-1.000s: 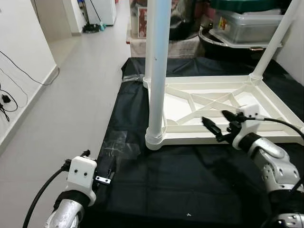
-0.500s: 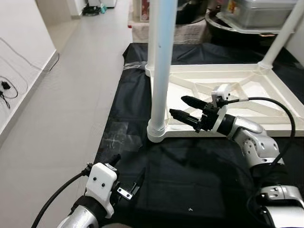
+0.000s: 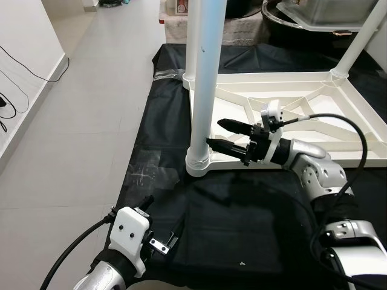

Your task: Building children table

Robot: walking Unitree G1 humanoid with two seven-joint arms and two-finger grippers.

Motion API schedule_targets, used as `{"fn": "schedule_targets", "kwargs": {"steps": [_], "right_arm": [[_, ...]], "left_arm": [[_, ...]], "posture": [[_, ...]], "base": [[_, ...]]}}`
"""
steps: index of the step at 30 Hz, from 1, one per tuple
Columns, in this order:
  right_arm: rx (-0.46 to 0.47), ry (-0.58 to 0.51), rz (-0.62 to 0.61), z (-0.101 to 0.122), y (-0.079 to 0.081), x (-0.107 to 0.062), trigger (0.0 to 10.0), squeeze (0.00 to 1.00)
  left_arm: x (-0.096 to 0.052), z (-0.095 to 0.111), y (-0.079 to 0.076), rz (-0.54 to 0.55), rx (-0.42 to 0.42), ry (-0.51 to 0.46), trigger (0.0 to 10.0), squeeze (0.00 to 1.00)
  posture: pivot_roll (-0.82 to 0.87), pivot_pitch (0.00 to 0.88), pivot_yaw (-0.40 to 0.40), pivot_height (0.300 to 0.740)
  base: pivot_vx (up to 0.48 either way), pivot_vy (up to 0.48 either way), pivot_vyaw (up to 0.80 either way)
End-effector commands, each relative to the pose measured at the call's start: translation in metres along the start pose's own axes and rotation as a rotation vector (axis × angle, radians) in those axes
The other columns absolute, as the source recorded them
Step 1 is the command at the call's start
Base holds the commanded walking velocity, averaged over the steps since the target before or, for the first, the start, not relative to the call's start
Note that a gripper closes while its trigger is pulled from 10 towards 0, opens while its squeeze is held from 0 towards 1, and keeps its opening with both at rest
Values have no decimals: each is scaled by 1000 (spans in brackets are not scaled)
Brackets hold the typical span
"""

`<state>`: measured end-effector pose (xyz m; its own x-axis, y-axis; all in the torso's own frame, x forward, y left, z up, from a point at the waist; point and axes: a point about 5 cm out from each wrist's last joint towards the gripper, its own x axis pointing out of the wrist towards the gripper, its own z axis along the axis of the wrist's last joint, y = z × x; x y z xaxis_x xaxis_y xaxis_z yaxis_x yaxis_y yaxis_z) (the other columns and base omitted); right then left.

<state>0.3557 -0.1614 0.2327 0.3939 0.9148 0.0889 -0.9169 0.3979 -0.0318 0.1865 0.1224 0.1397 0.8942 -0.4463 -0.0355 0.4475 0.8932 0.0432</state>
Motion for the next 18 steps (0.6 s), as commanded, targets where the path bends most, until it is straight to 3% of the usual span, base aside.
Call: {"fn": "schedule_targets", "kwargs": {"steps": [1,18], "right_arm": [[-7,-1,38,-1,3,4,10000,0],[-41,6,122,5,3,33,10000,0]], "left_arm": [[-3,-2,-2,-9,0,23,10000,0],[-2,-4,-4,-5,0,25,10000,0]], "posture": [[160,226,-29,740],[158,207,-41,740]], "base": [[0,0,0],[0,0,0]]}}
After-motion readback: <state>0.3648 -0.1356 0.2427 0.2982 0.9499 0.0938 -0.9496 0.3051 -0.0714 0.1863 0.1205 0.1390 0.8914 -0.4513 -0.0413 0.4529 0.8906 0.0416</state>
